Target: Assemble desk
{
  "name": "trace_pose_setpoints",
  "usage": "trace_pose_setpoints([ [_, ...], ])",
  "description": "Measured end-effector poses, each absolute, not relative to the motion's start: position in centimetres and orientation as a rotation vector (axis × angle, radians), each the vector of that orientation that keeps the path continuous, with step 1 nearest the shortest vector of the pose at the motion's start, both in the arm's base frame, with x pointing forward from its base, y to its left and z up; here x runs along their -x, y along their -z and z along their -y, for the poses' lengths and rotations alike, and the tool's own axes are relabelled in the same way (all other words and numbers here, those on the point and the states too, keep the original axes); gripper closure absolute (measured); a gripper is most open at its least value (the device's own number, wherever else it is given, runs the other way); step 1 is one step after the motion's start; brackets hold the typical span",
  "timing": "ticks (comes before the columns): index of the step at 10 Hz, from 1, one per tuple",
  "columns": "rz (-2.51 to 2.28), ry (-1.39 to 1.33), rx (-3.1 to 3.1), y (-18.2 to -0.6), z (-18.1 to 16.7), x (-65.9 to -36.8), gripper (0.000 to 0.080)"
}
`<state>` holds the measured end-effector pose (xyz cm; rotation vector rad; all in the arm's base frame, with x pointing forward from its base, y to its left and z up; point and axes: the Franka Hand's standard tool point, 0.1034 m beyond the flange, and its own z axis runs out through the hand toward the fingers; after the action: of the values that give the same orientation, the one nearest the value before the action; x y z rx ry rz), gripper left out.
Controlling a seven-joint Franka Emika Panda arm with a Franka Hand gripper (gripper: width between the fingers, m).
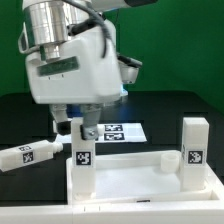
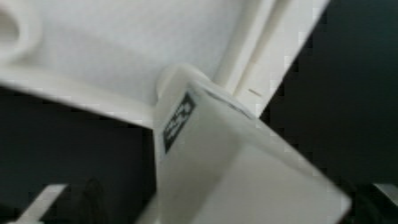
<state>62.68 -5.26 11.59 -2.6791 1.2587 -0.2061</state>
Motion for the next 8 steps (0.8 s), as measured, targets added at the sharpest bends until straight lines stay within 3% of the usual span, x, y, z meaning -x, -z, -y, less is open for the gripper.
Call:
trace_pose_setpoints([
  [3,-1.017,0.231,2.794,-11.6,5.4,-62.7,0.0151],
  [6,-0.199,0.244,3.024,-11.4,3.9,-62.5,0.0151],
  [8,-0.256,0.241,3.017,-11.3,4.0,-62.5,0.0161],
])
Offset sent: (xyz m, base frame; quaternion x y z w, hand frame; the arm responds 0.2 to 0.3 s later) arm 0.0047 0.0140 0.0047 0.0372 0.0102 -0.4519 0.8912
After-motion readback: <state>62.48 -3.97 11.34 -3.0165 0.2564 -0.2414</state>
